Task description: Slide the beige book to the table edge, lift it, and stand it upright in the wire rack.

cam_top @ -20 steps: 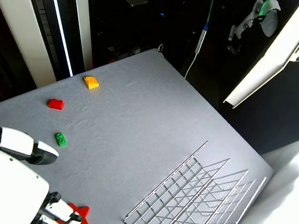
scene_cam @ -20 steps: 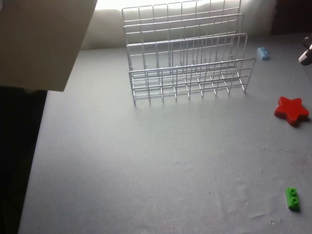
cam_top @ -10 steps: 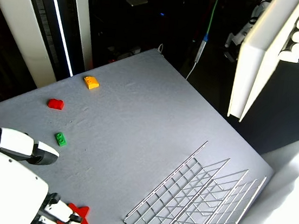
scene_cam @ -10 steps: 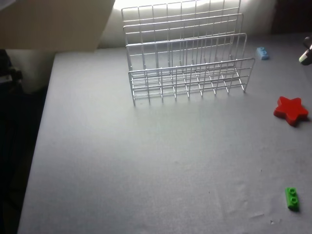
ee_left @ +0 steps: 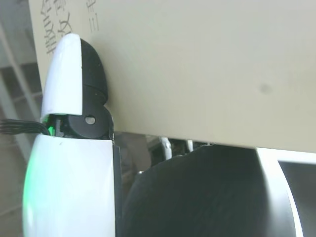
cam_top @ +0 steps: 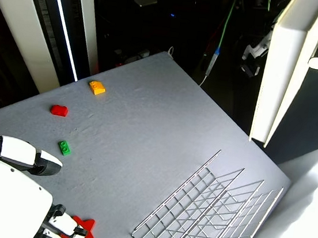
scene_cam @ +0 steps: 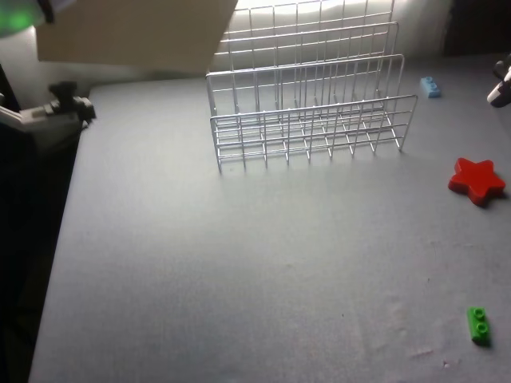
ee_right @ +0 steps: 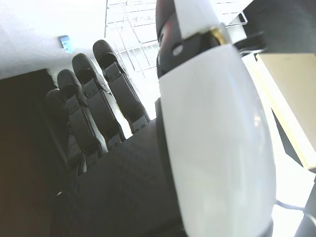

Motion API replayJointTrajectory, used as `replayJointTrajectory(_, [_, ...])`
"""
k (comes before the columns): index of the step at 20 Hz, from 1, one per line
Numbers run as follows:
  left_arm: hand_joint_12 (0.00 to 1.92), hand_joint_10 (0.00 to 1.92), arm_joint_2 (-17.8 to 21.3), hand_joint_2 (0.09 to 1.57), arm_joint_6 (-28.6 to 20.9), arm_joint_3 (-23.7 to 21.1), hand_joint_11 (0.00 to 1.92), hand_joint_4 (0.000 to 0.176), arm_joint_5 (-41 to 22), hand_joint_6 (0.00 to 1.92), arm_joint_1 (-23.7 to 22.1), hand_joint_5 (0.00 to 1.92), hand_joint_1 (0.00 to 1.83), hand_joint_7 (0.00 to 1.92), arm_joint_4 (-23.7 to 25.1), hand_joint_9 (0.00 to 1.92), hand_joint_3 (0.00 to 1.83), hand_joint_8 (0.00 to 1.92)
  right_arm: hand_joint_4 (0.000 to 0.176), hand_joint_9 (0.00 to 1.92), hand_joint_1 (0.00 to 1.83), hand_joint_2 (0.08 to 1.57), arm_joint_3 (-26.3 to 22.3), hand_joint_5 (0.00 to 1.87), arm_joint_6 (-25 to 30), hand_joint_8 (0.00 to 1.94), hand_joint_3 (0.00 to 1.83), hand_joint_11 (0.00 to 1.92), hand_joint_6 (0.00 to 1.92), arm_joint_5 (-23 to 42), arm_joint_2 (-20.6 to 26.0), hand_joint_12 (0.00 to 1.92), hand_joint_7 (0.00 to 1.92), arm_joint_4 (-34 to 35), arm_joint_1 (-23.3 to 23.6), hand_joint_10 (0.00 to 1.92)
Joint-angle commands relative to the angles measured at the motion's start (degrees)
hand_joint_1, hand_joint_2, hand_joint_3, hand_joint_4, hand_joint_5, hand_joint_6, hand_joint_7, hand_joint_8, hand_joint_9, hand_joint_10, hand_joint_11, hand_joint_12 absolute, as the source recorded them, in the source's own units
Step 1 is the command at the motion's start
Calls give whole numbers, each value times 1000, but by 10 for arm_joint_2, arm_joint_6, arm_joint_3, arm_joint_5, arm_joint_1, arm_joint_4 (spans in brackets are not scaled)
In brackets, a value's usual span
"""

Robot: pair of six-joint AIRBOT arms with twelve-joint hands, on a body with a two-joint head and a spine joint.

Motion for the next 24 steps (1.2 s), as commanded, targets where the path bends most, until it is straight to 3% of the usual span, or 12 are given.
replayJointTrajectory(1, [1707, 1449, 2, 1236, -11, 4, 599, 0, -58, 1297, -5, 721, 1472, 579, -22, 667, 0, 1410, 0, 402, 173, 1104, 3, 372, 1, 0, 3, 47, 0, -45, 6, 985, 392, -20, 9, 2])
replayJointTrajectory(10, [1679, 1379, -80, 1223, -42, 58, 614, 0, -56, 1302, -38, 733, 1474, 603, -24, 717, 0, 1371, 0, 377, 202, 1093, 11, 351, 22, 0, 0, 19, 1, -32, 5, 970, 373, -20, 9, 0])
replayJointTrajectory(17, [1647, 1446, -124, 1233, -28, 68, 686, 0, -55, 1288, -42, 733, 1468, 552, -55, 632, 0, 1417, 0, 378, 194, 1094, 18, 361, 32, 4, 1, 34, 4, -17, 5, 966, 379, 10, 10, 4])
replayJointTrajectory(24, [1663, 1393, -174, 1220, -30, 96, 655, 0, -69, 1268, -36, 729, 1475, 601, -58, 704, 0, 1387, 0, 393, 210, 1095, 39, 370, 45, 9, 0, 39, 6, -12, 2, 980, 386, 61, 9, 11])
